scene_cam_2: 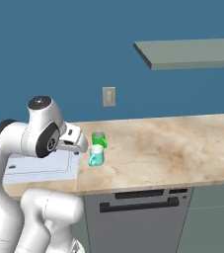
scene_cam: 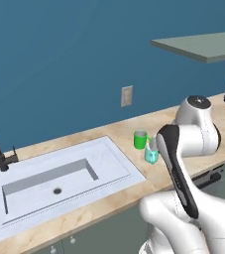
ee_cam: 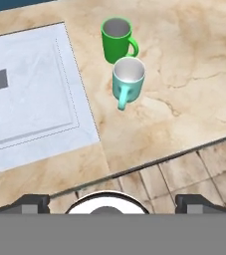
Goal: Clear the mugs and bowl far away from the sink.
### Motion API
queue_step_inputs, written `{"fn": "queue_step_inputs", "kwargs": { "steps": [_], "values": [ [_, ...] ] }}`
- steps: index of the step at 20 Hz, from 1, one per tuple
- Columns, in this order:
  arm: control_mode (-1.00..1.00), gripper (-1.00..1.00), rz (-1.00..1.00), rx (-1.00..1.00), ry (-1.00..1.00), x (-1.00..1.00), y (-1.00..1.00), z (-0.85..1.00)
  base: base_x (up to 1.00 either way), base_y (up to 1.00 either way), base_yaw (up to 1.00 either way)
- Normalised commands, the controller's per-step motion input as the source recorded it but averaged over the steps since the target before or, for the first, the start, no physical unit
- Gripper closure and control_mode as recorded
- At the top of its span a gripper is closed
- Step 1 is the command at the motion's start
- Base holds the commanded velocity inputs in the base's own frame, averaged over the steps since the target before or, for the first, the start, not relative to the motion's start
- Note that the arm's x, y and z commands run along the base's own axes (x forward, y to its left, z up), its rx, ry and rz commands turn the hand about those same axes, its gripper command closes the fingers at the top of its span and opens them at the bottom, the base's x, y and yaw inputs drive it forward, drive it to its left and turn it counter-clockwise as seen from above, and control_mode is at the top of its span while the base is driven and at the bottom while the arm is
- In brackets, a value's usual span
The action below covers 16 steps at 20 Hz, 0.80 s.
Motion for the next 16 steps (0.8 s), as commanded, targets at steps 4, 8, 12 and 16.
{"fn": "queue_step_inputs", "kwargs": {
  "steps": [4,8,12,16],
  "values": [
    [-1.00,-1.00,0.00,0.00,0.21,0.37,-0.03,-0.36,0.00,0.00,0.00],
    [-1.00,-1.00,0.00,0.00,0.22,0.27,-0.20,-0.45,0.00,0.00,0.00],
    [-1.00,-1.00,0.00,0.00,0.17,0.35,-0.10,-0.33,0.00,0.00,0.00],
    [-1.00,-1.00,0.00,-0.01,0.00,0.32,0.00,-0.30,0.00,0.00,0.00]
  ]
}}
